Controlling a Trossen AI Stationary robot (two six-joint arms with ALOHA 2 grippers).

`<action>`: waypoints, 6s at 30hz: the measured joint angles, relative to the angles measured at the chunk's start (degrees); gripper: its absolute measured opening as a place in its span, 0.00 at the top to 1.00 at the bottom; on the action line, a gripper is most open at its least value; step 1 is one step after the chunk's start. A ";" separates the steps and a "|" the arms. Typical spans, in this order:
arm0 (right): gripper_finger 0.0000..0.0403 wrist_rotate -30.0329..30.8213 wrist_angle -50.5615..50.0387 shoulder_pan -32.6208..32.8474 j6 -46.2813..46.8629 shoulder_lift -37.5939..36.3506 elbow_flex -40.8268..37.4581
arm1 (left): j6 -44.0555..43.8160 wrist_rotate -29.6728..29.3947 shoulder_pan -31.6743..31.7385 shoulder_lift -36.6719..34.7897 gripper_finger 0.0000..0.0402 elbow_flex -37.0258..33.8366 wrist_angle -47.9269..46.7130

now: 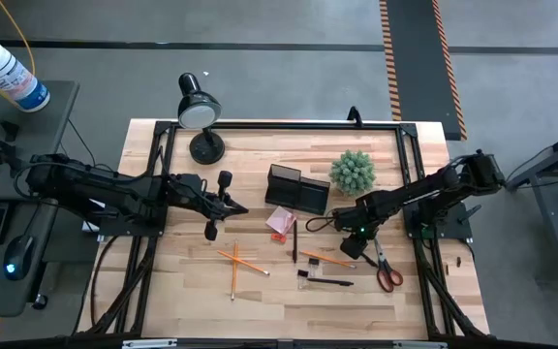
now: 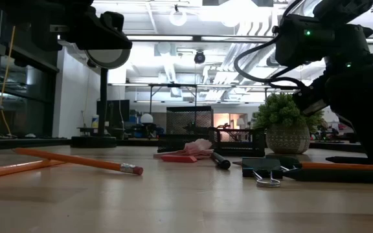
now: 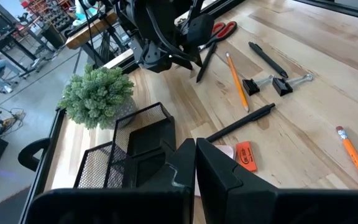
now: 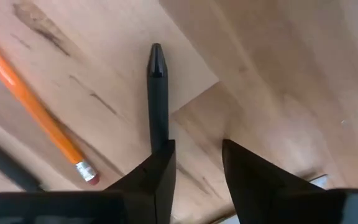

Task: Pick and place office supplies into organizer
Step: Put the top right black pen into the black desk organizer

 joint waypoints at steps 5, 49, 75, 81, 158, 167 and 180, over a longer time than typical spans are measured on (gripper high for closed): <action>0.69 -0.55 0.14 0.01 -0.04 0.00 0.00 | 0.00 0.00 0.00 0.00 0.99 0.00 0.02; 0.84 7.85 -4.21 3.96 -6.74 10.70 9.53 | -0.04 0.02 0.00 -0.02 0.99 0.00 0.85; 0.96 15.86 -12.52 3.98 -18.14 11.02 29.28 | -0.04 0.02 -0.02 -0.02 0.99 0.00 0.66; 0.96 28.22 -16.96 3.84 -25.25 10.95 38.58 | -0.04 0.02 0.00 -0.02 0.99 0.00 0.66; 0.96 22.89 57.58 -20.42 -47.95 7.18 20.35 | -0.22 0.04 -0.02 0.00 0.99 0.02 -2.76; 0.96 23.26 73.84 -20.56 -45.93 0.25 5.32 | 0.22 0.04 -0.02 0.00 0.99 0.02 0.25; 0.89 25.71 83.53 -21.15 -42.10 0.46 -2.14 | 0.24 0.02 -0.02 0.00 0.99 0.02 0.39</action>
